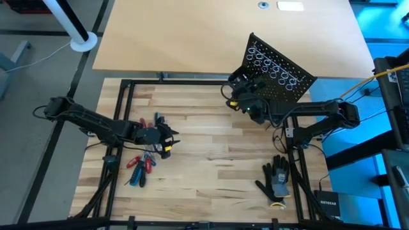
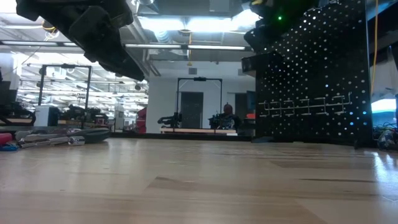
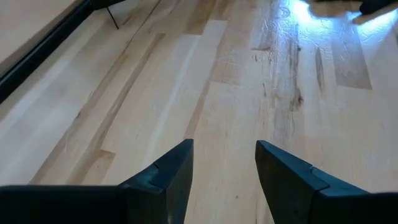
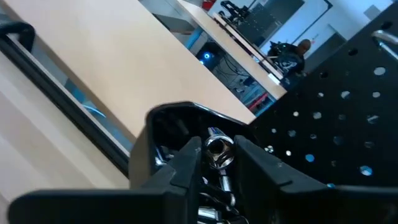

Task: Hang tools onto peg board
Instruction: Put the socket into the black pegboard bin

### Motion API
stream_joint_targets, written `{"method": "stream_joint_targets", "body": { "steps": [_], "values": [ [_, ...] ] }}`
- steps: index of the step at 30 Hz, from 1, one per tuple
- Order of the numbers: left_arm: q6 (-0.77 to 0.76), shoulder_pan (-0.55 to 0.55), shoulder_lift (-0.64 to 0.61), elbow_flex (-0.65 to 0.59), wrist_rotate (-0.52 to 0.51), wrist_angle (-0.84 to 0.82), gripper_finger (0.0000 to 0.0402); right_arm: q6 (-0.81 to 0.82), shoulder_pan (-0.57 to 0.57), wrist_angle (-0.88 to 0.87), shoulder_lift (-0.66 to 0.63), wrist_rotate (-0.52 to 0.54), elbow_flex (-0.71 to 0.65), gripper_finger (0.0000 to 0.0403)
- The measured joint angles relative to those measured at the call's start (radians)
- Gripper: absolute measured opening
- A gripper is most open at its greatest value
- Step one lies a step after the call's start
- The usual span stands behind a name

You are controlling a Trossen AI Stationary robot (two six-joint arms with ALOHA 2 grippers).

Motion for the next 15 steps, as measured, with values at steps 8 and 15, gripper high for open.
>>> {"method": "stream_joint_targets", "body": {
  "steps": [8,15],
  "values": [
    [-0.016,0.0,0.0,0.0,0.001,0.0,0.0163,0.0,0.003,0.002,0.0,0.034,0.0,0.0177],
    [-0.024,0.0,0.0,0.0,0.001,0.0,0.0163,-0.013,0.106,0.09,0.0,-0.035,0.0,0.0221]
  ]
}}
